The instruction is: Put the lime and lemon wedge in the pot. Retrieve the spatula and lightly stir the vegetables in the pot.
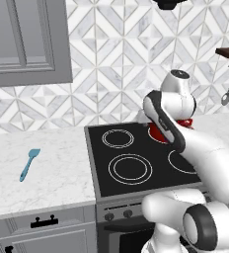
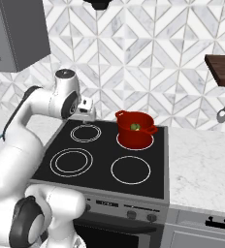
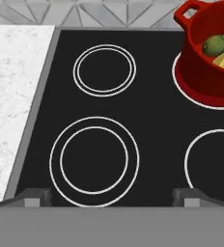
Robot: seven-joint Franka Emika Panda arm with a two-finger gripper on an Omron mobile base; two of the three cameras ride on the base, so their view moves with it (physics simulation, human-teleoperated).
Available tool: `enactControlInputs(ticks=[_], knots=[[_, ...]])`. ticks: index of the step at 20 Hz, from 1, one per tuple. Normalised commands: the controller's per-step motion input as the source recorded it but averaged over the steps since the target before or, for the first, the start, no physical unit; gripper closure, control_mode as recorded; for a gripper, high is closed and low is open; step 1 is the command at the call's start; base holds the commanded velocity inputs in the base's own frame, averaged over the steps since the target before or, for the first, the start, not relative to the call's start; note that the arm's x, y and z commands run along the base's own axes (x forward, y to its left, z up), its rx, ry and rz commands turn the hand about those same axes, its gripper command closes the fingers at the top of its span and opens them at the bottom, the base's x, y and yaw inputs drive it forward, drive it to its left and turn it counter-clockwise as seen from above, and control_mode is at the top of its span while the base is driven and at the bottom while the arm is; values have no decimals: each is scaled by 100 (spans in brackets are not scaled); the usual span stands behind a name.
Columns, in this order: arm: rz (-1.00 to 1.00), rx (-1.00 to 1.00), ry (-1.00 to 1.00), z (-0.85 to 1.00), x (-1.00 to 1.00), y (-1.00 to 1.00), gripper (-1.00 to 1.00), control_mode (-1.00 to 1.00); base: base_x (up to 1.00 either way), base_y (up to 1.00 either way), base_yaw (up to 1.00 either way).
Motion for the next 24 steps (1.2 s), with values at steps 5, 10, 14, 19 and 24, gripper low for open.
enactControlInputs(ticks=[5, 10, 14, 19, 24], knots=[[-6, 1, -12, 15, -42, 0, -100, -100, 0, 0, 0], [0, 0, 0, 0, 0, 0, -100, -100, 0, 0, 0], [0, 0, 0, 0, 0, 0, -100, 100, -1, 13, 0], [0, 0, 0, 0, 0, 0, -100, 100, -13, 80, 0], [0, 0, 0, 0, 0, 0, -100, 100, -11, 98, 0]])
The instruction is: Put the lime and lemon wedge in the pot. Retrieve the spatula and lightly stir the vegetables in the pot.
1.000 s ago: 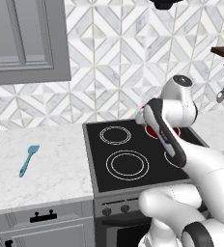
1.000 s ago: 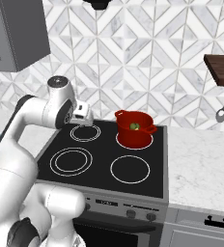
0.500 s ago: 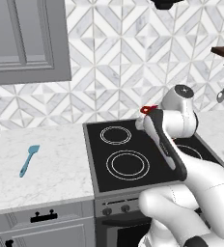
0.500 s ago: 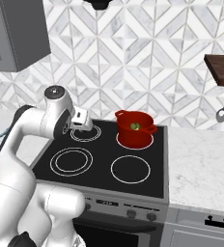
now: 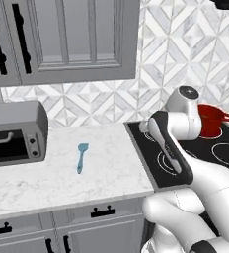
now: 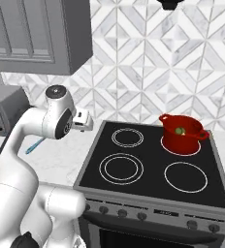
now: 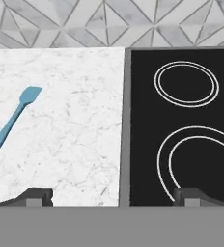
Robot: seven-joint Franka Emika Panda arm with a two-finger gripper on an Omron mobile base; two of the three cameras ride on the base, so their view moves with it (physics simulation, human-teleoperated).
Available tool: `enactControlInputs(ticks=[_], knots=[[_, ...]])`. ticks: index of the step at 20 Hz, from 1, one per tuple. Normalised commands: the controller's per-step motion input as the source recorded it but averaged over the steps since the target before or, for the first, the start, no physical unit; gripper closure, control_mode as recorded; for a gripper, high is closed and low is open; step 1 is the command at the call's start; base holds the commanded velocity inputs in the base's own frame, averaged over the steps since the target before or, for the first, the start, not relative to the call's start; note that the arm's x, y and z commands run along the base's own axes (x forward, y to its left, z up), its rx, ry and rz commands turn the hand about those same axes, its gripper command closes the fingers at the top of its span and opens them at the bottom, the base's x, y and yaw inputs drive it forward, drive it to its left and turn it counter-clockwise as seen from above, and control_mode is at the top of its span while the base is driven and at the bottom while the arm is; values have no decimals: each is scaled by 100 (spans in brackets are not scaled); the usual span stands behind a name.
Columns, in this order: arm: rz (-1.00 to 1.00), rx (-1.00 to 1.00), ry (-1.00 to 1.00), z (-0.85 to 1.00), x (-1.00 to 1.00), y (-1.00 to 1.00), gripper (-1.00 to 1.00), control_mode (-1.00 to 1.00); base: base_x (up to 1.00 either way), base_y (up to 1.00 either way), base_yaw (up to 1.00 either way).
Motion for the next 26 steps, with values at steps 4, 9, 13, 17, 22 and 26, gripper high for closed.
enactControlInputs(ticks=[4, 9, 13, 17, 22, 26], knots=[[0, 0, 0, 0, 0, 0, -100, 100, -1, 93, 0], [0, 0, 0, 0, 0, 0, -100, 100, 0, 70, 0], [0, 0, 0, 0, 0, 0, -100, 100, 0, 62, 0], [0, 0, 0, -2, 0, 0, -100, -100, 0, 3, 0], [-1, 0, 8, -44, 4, 0, -100, -100, 0, 0, 0], [0, 0, 13, -50, 5, 0, -100, -100, 0, 0, 0]])
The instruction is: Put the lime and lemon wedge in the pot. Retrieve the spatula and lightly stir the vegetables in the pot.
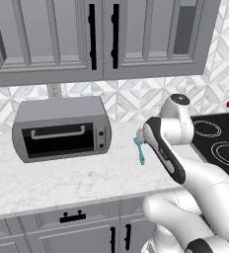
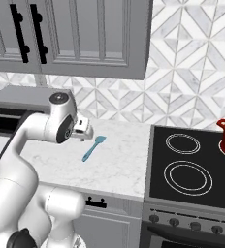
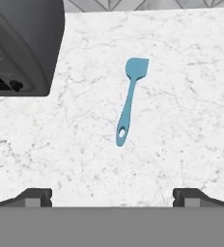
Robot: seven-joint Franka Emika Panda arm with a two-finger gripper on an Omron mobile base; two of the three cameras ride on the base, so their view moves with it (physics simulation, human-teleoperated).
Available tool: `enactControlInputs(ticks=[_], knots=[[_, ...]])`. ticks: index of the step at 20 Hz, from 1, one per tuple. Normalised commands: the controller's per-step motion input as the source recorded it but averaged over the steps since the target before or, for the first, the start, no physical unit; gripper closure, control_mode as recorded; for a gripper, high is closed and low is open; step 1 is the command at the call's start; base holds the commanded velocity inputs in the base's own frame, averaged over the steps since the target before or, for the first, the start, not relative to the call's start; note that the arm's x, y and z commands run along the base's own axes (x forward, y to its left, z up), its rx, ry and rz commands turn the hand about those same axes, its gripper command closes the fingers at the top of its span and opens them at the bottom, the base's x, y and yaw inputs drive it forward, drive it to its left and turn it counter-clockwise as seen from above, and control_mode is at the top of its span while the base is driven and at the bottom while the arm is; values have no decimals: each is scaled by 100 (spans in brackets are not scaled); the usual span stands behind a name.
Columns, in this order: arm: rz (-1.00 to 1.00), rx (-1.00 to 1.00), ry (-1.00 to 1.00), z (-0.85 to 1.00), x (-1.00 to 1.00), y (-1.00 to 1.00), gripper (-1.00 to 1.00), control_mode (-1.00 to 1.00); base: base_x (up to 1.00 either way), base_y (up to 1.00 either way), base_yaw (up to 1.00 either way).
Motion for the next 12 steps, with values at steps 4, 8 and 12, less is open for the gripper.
enactControlInputs(ticks=[4, 8, 12], knots=[[0, 0, 10, -38, 9, 0, -100, -100, 0, 0, 0], [-6, -9, 6, -66, 18, -23, -100, -100, 0, 0, 0], [-7, -4, 5, -56, 24, -9, -100, -100, 0, 0, 0]])
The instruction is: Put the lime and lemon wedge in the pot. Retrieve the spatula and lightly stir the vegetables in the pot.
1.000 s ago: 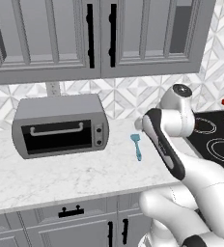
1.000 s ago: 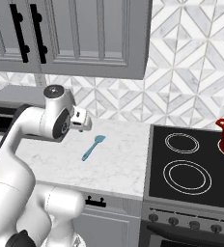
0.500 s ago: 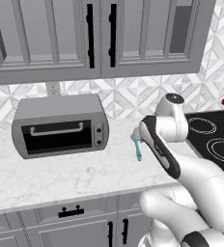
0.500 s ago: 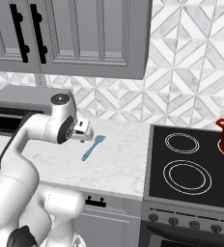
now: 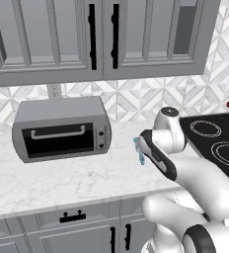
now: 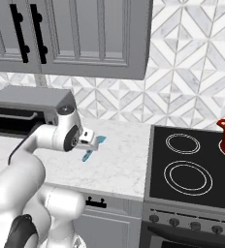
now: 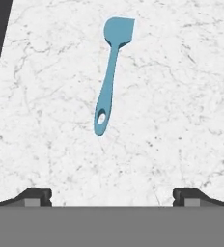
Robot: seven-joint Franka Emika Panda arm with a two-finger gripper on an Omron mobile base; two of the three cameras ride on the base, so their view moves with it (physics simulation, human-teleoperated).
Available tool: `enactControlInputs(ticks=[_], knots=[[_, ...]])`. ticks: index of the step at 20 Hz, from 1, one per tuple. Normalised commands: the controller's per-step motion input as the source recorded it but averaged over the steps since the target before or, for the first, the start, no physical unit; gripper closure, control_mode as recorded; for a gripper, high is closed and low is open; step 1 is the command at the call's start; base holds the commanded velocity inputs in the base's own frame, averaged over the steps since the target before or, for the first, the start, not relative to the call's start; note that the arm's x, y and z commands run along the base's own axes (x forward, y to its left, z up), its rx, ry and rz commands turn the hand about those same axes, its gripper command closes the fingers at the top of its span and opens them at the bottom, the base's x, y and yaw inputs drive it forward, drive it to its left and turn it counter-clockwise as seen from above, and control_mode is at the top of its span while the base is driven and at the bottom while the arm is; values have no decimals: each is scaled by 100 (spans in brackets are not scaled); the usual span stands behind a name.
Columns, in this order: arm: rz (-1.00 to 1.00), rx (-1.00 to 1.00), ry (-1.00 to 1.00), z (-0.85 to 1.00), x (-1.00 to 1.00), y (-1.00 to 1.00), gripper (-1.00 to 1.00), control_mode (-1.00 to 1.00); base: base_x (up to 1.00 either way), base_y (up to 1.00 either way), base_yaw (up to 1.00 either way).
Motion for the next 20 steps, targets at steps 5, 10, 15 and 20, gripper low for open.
enactControlInputs(ticks=[5, 10, 15, 20], knots=[[-1, 1, 2, -28, 24, 0, -100, -100, 0, 0, 0], [0, 1, 6, -15, 18, 0, -100, -100, 0, 0, 0], [-1, 0, 8, -19, 27, 1, -100, -100, 0, 0, 0], [0, 0, 3, -29, 28, 0, -100, -100, 0, 0, 0]])
